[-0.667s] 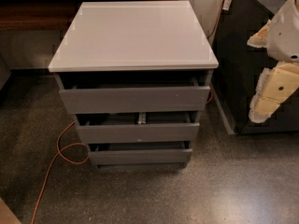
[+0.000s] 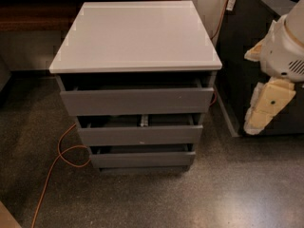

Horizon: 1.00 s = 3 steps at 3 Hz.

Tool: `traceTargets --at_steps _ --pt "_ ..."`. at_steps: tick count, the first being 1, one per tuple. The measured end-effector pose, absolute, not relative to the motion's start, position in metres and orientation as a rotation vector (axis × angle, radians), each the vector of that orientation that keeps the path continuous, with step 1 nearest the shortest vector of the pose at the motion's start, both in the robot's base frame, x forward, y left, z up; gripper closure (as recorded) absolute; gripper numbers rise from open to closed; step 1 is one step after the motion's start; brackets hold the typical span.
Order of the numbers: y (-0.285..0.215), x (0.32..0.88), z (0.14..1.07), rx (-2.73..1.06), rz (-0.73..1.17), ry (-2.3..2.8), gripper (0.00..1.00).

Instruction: Pick orange can from middle drawer and place on counter

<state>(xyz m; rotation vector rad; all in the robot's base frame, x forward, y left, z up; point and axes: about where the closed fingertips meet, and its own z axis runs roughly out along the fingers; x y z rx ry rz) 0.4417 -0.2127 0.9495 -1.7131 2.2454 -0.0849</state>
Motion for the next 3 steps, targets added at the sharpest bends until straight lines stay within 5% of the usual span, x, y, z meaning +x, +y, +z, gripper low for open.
traceTargets --at_steps 3 --pt "-0.196 0.467 0.840 -1.718 0.003 2.219 0.00"
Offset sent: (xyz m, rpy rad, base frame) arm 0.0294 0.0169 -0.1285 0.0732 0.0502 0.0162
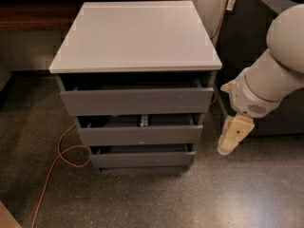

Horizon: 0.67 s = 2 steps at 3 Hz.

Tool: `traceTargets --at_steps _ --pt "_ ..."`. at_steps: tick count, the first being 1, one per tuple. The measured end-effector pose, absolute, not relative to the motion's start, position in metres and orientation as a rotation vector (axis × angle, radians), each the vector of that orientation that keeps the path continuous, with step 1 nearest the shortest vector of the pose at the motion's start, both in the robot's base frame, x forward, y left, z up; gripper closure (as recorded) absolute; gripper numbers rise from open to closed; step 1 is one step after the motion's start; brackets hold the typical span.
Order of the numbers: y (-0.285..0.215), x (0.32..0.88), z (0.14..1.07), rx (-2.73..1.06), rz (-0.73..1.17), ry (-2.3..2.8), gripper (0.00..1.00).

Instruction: Pick orange can from middle drawer and place on counter

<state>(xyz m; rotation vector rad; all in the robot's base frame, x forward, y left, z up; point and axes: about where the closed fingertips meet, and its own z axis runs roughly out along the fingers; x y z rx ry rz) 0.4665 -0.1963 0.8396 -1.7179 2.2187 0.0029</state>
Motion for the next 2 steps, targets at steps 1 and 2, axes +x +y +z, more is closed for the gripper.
traceTargets --at_steps 1,2 --pt "-0.1860 0.4824 0.8112 -1.712 0.010 2.125 0.00" --pt "-0.1857 0.4824 0.8136 -1.711 0.006 2.129 0.00"
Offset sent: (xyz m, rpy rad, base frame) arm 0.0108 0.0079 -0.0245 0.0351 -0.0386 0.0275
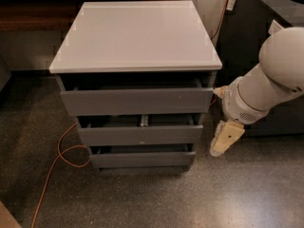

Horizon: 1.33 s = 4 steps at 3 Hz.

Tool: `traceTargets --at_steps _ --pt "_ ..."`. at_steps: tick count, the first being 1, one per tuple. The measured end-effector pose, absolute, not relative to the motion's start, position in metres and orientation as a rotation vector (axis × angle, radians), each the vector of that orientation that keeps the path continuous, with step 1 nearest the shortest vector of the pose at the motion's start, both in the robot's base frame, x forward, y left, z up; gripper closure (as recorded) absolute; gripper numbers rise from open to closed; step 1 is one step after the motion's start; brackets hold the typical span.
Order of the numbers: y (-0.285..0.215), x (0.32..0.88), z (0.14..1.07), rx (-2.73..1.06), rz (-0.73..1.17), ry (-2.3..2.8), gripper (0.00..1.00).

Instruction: Pick orange can from middle drawer and place on counter

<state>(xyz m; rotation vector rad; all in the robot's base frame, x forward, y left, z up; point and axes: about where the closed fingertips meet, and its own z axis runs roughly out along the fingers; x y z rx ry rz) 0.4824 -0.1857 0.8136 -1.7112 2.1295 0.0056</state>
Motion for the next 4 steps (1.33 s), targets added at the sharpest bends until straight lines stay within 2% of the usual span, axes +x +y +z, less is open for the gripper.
traceTargets --at_steps 2,4 --pt "-0.181 0.508 0.763 -1.710 0.095 2.109 0.00" --pt "-0.164 0.578 0.661 -1.712 0.203 2.031 0.00"
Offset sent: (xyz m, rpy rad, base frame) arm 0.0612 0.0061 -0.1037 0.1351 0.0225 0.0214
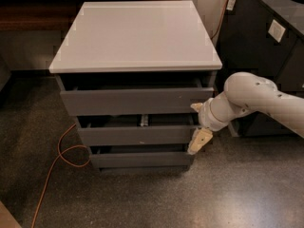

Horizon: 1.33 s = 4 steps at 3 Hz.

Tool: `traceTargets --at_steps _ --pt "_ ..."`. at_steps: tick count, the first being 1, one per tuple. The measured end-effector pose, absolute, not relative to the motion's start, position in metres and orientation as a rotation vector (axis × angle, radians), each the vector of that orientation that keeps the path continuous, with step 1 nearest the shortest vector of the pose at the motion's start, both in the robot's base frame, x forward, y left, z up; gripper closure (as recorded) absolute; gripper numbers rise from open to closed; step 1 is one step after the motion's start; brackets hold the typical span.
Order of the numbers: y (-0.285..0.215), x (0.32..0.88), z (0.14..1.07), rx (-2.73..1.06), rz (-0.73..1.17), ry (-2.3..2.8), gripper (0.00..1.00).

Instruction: Pick orange can from middle drawer and place on counter

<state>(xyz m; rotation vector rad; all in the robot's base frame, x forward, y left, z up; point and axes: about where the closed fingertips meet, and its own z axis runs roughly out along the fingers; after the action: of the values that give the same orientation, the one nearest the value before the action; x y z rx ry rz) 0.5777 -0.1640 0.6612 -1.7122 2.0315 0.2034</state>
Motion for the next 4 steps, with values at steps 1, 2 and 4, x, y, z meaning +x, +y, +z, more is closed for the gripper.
traceTargets --at_steps 1,2,4 --pt "-0.151 0.605 0.604 -1.724 0.273 1.976 0.00" --pt "-0.142 0.616 0.570 -1.741 0.292 1.947 0.00" --pt "-0.133 0.659 0.498 -1.767 0.095 1.937 0.00"
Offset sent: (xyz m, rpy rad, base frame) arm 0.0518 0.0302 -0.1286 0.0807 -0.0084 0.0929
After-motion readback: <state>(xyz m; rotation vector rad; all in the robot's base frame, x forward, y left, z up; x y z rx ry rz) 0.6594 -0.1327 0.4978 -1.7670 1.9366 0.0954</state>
